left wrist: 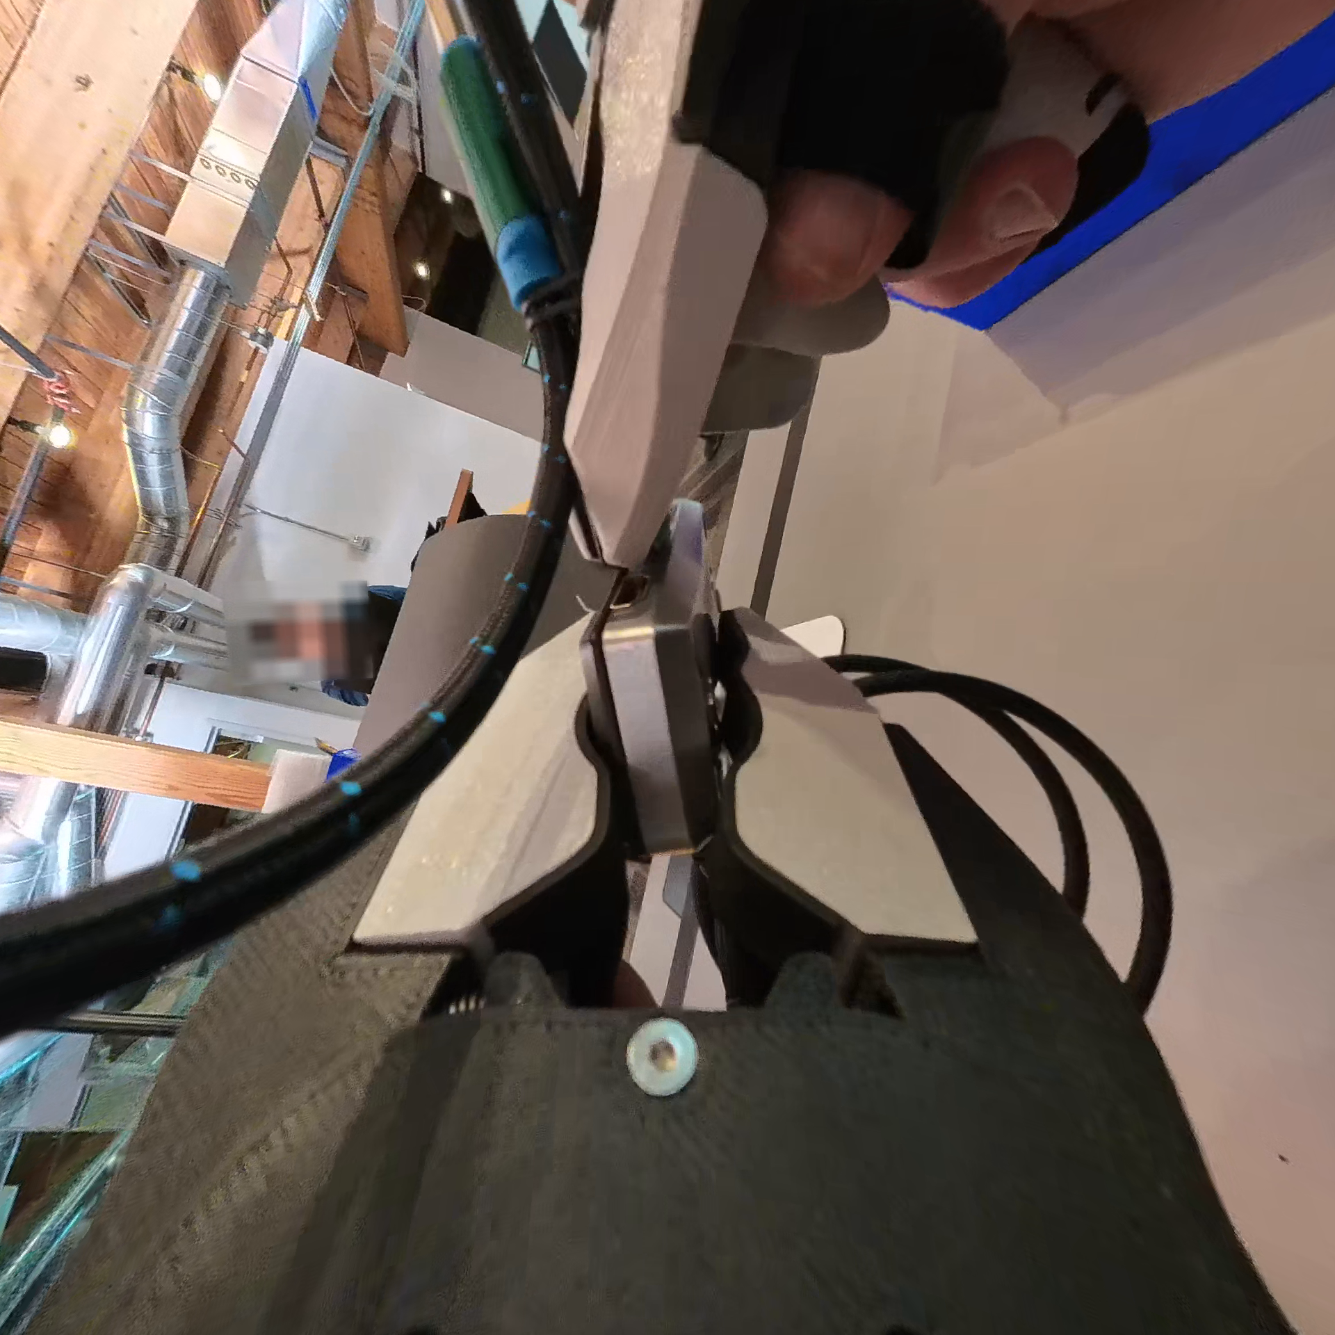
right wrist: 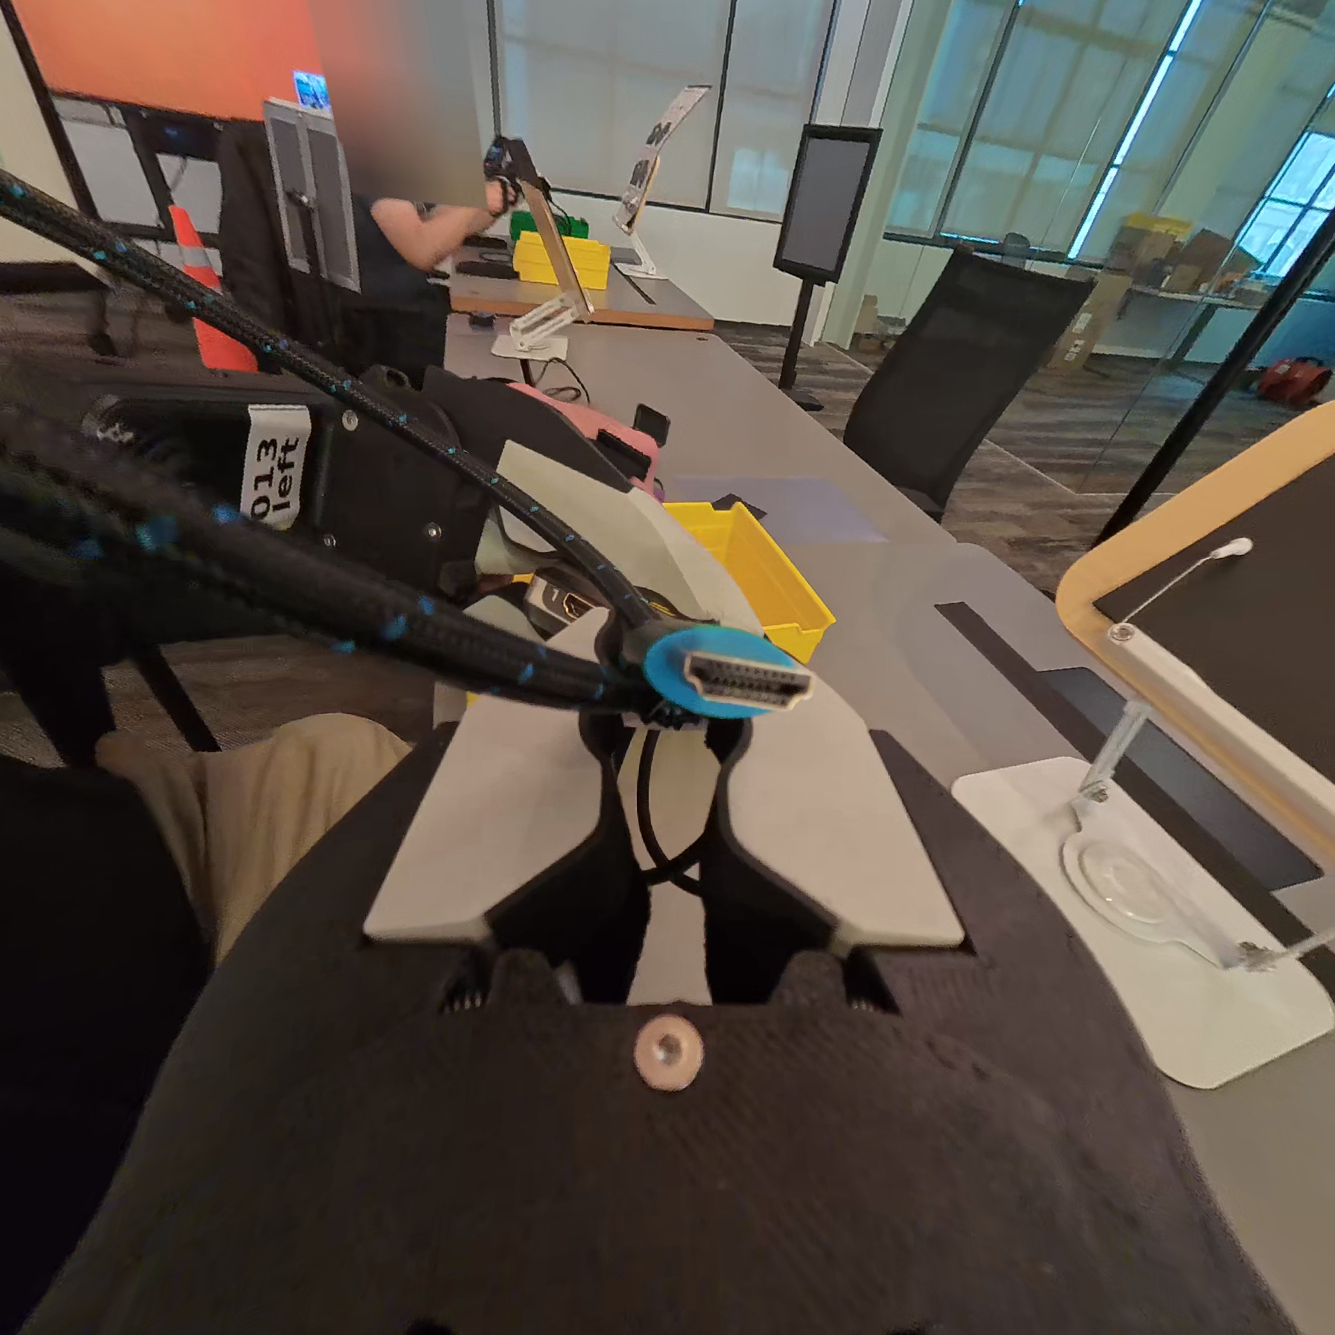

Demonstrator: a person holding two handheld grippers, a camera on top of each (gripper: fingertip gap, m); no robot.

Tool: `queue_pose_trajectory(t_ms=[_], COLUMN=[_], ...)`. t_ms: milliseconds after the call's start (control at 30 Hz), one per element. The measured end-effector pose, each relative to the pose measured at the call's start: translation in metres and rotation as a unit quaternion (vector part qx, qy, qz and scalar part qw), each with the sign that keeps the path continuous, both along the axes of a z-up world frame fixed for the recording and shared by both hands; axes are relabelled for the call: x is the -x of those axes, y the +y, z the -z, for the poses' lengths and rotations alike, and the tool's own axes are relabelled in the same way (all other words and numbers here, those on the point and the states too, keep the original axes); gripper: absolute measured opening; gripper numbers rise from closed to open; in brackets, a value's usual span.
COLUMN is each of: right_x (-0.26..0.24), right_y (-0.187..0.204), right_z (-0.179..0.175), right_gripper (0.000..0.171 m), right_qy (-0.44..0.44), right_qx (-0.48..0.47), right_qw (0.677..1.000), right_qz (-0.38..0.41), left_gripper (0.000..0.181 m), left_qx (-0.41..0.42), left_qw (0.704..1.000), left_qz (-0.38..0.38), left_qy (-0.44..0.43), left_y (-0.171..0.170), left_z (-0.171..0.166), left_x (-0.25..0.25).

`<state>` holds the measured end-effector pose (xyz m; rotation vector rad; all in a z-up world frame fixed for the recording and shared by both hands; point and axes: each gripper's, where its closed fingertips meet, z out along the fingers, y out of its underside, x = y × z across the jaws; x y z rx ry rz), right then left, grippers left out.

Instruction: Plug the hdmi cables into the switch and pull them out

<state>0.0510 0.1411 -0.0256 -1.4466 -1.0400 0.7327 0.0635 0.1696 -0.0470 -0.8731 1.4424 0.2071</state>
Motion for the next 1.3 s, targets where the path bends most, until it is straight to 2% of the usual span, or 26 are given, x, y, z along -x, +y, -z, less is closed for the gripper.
queue_pose_trajectory(t_ms=[167,367,500,700,867,1033,1167,1300], right_x=[0.001,0.005,0.007,0.008,0.013,0.016,0.015,0.016], right_y=[-0.005,-0.016,-0.022,-0.025,-0.028,-0.035,-0.047,-0.046], right_z=[0.004,0.009,0.013,0.015,0.041,0.038,0.033,0.028], right_gripper=[0.017,0.014,0.013,0.012,0.020,0.018,0.016,0.016], right_qy=[-0.029,-0.073,-0.097,-0.069,-0.161,-0.159,-0.125,-0.108], right_qx=[-0.010,-0.044,-0.056,-0.050,-0.051,-0.064,-0.029,-0.022], right_qw=[0.999,0.996,0.992,0.993,0.981,0.979,0.978,0.982], right_qz=[-0.015,-0.037,-0.055,-0.084,-0.099,-0.115,-0.165,-0.157], left_gripper=[0.027,0.027,0.027,0.025,0.026,0.026,0.026,0.026], left_qx=[0.042,0.166,0.209,0.272,0.335,0.352,0.363,0.367], left_qw=[0.999,0.981,0.969,0.951,0.928,0.917,0.904,0.902], left_qz=[0.016,0.097,0.134,0.142,0.153,0.178,0.213,0.216], left_qy=[0.007,0.002,0.011,0.030,0.064,0.067,0.078,0.068], left_y=[-0.004,-0.020,-0.029,-0.038,-0.046,-0.056,-0.070,-0.071], left_z=[0.006,0.019,0.026,0.031,0.047,0.044,0.042,0.038], left_x=[0.002,0.001,0.004,0.005,0.008,0.007,0.008,0.009])
